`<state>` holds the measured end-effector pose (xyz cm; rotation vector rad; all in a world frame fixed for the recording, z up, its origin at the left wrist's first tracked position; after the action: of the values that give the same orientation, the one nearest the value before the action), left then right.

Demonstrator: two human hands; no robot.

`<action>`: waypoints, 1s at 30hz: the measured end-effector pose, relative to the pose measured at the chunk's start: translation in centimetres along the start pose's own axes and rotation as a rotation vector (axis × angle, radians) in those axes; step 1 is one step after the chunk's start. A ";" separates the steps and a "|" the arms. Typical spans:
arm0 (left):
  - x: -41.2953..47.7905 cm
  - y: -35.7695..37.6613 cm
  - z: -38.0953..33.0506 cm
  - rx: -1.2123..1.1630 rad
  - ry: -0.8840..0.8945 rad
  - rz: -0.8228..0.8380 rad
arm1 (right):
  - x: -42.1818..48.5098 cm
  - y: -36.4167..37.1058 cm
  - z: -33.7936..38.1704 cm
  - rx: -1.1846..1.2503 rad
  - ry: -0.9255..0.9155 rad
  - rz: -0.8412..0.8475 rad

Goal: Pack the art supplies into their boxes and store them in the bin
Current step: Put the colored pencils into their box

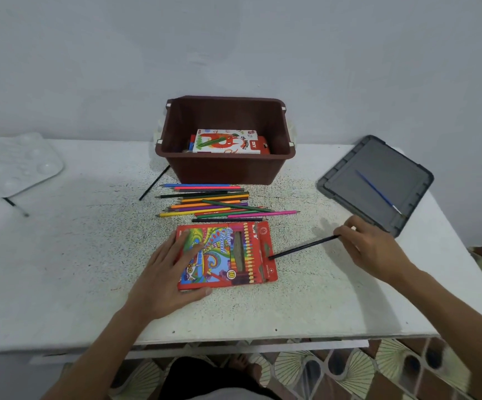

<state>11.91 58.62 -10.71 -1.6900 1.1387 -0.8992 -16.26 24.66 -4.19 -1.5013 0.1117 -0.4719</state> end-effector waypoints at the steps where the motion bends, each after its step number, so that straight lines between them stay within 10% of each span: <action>1: 0.0 0.0 0.0 -0.002 0.005 -0.003 | -0.1 0.1 0.5 0.006 -0.003 -0.008; 18: 0.1 0.2 0.2 0.021 0.030 -0.016 | -2.4 0.4 2.8 -0.025 -0.047 0.004; 30: 0.2 0.3 0.3 0.048 0.037 -0.008 | -0.2 5.5 12.8 0.557 0.021 0.199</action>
<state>12.14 58.43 -11.10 -1.6461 1.1272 -0.9595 -10.57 36.67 -8.52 -0.9284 0.1319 -0.3222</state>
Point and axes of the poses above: each hand's wrist, its own x-axis towards the middle knuckle, its own y-axis out of the palm, z = x × y, the point moved 1 cm from there along x, towards the middle knuckle, and after that the axes turned 5 degrees about y, right-handed, at the moved point
